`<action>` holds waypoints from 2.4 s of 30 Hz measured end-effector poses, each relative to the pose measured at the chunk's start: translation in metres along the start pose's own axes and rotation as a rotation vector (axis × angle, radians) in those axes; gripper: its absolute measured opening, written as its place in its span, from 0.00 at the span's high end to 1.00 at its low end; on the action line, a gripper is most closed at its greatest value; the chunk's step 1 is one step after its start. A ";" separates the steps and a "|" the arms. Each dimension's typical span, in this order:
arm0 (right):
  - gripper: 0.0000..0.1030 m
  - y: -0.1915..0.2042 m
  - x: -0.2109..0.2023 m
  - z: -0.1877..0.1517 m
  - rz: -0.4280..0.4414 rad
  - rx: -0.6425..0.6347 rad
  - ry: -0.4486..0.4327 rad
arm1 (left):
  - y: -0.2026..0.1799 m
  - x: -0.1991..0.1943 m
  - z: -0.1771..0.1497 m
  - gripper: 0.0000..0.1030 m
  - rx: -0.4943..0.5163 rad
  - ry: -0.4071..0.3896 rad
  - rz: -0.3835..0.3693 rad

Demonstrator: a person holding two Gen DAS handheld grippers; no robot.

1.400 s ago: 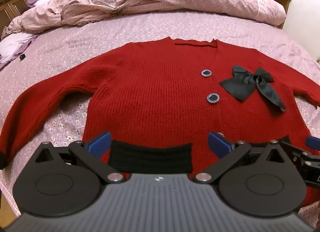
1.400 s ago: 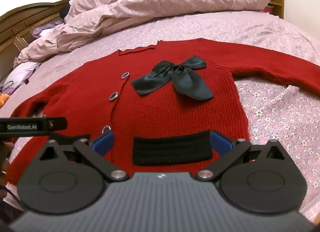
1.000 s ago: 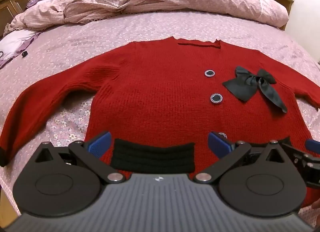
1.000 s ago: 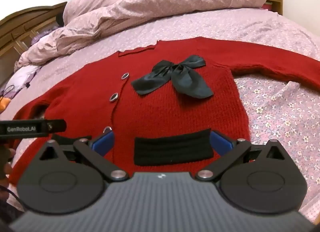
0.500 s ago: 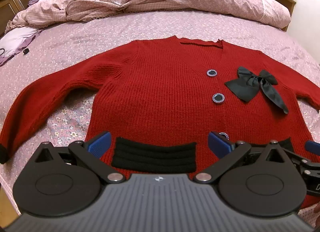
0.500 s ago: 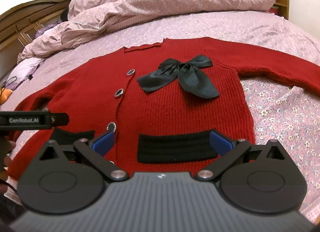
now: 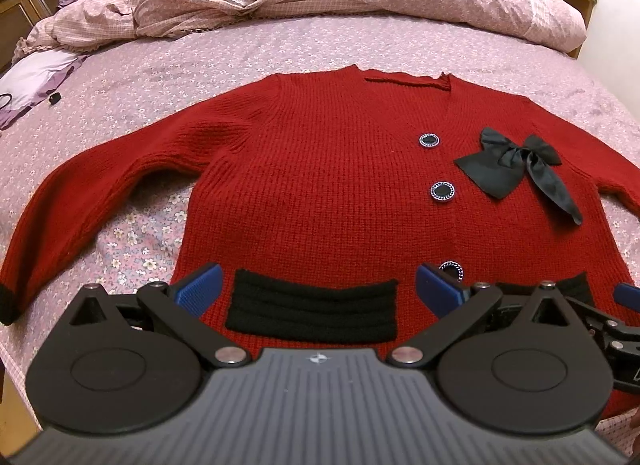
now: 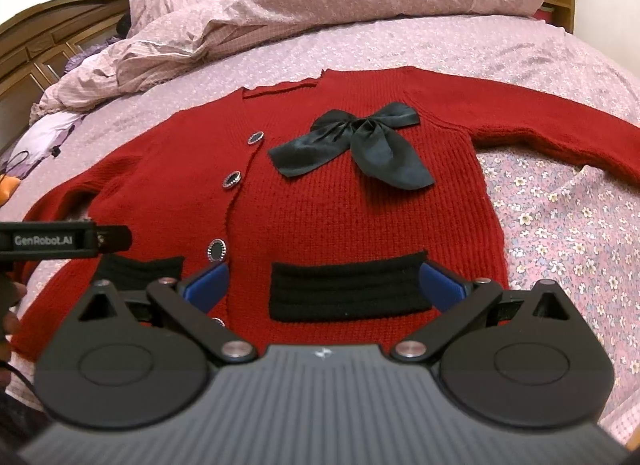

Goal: Fold small clothes

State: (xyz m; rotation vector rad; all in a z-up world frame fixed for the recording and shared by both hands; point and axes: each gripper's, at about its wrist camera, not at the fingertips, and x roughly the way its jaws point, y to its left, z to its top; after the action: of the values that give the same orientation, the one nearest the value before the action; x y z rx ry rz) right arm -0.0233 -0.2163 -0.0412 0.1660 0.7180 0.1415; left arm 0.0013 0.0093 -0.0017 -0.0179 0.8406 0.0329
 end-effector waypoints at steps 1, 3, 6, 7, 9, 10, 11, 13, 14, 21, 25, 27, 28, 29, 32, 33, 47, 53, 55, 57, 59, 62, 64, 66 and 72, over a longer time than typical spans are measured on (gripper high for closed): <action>0.00 0.000 0.000 0.000 0.000 -0.001 0.000 | 0.000 0.000 0.000 0.00 0.000 0.000 0.000; 0.00 0.000 0.000 0.000 -0.001 -0.004 0.002 | 0.000 0.000 0.000 0.00 0.000 0.001 0.001; 0.00 0.001 0.001 0.000 -0.002 -0.006 0.005 | 0.000 0.001 0.000 0.00 0.001 0.002 0.001; 0.00 0.001 0.001 0.000 -0.002 -0.006 0.006 | 0.001 0.001 0.000 0.00 0.001 0.003 0.000; 0.00 0.001 0.001 0.000 -0.003 -0.005 0.006 | 0.001 0.002 0.000 0.00 0.000 0.005 0.001; 0.00 0.001 0.001 0.000 -0.004 -0.005 0.007 | 0.002 0.002 0.000 0.00 0.000 0.006 0.002; 0.00 0.002 0.002 0.000 -0.004 -0.005 0.008 | 0.002 0.002 0.000 0.00 0.000 0.006 0.002; 0.00 0.002 0.002 0.000 -0.005 -0.004 0.010 | 0.002 0.003 0.001 0.00 0.000 0.007 0.002; 0.00 0.002 0.002 0.000 -0.005 -0.004 0.010 | 0.002 0.003 0.001 0.00 0.001 0.006 0.002; 0.00 0.001 0.003 0.000 -0.005 -0.005 0.010 | 0.001 0.003 0.000 0.00 0.006 0.004 0.005; 0.00 0.002 0.003 -0.002 -0.005 -0.009 0.010 | 0.000 0.002 -0.002 0.00 0.009 0.007 0.007; 0.00 0.001 0.003 -0.002 -0.005 -0.010 0.011 | 0.000 0.001 -0.001 0.00 0.008 0.009 0.006; 0.00 0.001 0.003 -0.002 -0.005 -0.009 0.011 | 0.000 0.001 -0.001 0.00 0.008 0.009 0.007; 0.00 0.001 0.003 -0.001 -0.006 -0.009 0.011 | -0.001 0.001 0.000 0.00 0.009 0.009 0.007; 0.00 0.001 0.003 -0.001 -0.008 -0.006 0.014 | -0.001 0.002 0.001 0.00 0.012 0.013 0.005; 0.00 0.001 0.003 -0.001 -0.009 -0.005 0.014 | -0.001 0.002 0.002 0.00 0.011 0.013 0.006; 0.00 0.001 0.003 -0.001 -0.010 -0.004 0.015 | 0.000 0.003 0.002 0.00 0.009 0.015 0.005; 0.00 0.001 0.003 0.000 -0.009 -0.004 0.016 | 0.001 0.004 0.002 0.00 0.004 0.019 0.003; 0.00 0.001 0.003 -0.001 -0.009 -0.002 0.016 | 0.001 0.004 0.001 0.00 0.003 0.020 0.003; 0.00 0.000 0.003 -0.001 -0.009 0.001 0.015 | 0.002 0.004 0.001 0.00 0.002 0.020 0.002; 0.00 0.000 0.003 -0.002 -0.009 0.004 0.015 | 0.002 0.004 0.000 0.00 0.002 0.020 0.003; 0.00 -0.001 0.003 -0.002 -0.008 0.007 0.017 | 0.002 0.004 0.000 0.00 0.001 0.022 0.002; 0.00 -0.001 0.003 -0.002 -0.007 0.009 0.018 | 0.002 0.004 0.000 0.00 -0.002 0.025 0.002; 0.00 -0.001 0.003 -0.002 -0.007 0.010 0.020 | 0.002 0.004 0.000 0.00 -0.003 0.027 0.001; 0.00 -0.003 0.005 -0.003 -0.003 0.019 0.034 | 0.003 0.006 -0.001 0.00 -0.007 0.038 -0.007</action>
State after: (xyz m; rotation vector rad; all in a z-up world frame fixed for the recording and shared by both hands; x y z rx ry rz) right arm -0.0212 -0.2174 -0.0475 0.1812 0.7532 0.1344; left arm 0.0046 0.0121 -0.0066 -0.0285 0.8787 0.0293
